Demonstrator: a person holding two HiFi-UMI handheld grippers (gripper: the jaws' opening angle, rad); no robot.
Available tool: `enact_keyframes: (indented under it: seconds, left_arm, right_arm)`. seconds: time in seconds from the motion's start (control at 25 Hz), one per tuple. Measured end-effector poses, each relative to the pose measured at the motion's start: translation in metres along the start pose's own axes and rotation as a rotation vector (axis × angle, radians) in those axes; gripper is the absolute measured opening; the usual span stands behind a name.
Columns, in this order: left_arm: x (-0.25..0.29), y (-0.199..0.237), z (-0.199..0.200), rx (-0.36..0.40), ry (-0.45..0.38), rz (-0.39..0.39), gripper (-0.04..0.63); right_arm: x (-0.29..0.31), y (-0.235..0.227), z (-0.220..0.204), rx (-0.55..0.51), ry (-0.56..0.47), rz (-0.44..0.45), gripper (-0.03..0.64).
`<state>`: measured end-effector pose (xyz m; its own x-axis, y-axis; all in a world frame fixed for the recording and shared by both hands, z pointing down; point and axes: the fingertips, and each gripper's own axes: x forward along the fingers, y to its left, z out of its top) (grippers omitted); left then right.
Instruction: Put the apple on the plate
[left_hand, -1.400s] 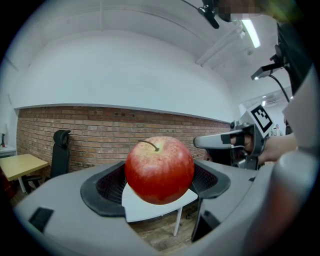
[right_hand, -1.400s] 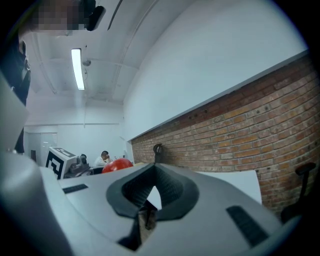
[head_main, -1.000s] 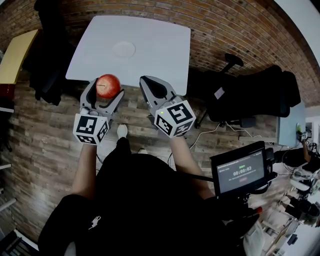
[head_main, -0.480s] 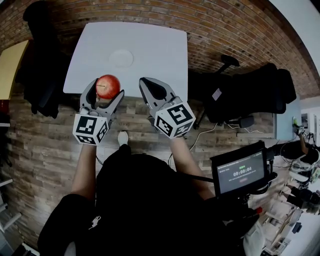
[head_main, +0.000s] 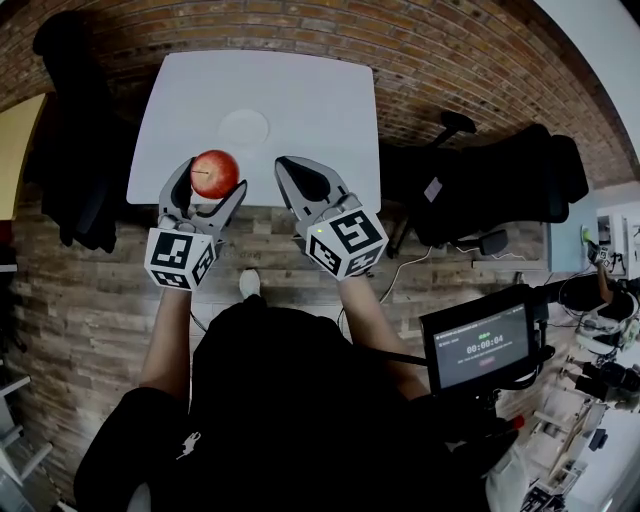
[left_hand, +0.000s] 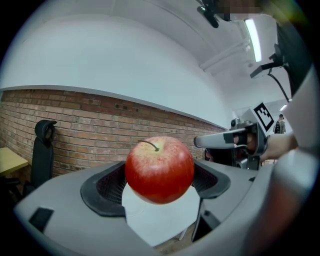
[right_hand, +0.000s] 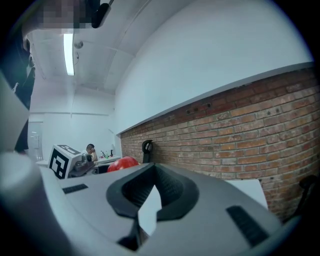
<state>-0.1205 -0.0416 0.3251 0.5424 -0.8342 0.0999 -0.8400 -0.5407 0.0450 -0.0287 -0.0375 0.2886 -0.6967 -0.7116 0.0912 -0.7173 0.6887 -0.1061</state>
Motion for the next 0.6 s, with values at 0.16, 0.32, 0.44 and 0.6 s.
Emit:
enact_keyframes:
  seconds: [0.16, 0.32, 0.44, 0.6]
  left_arm:
    - [0.008, 0.012, 0.002, 0.007, 0.000, -0.023, 0.405]
    - [0.013, 0.024, 0.001, 0.008, 0.004, -0.036, 0.405]
    - [0.019, 0.031, 0.002, 0.009, 0.003, -0.043, 0.405]
    - [0.030, 0.042, -0.005, 0.020, 0.000, -0.052, 0.405]
  right_arm:
    - [0.014, -0.003, 0.001, 0.006, -0.004, -0.016, 0.003]
    - [0.025, -0.005, 0.001, 0.011, -0.006, -0.030, 0.003]
    - [0.032, -0.010, 0.002, 0.017, -0.009, -0.040, 0.003]
    - [0.047, -0.018, -0.005, 0.003, -0.003, -0.054, 0.003]
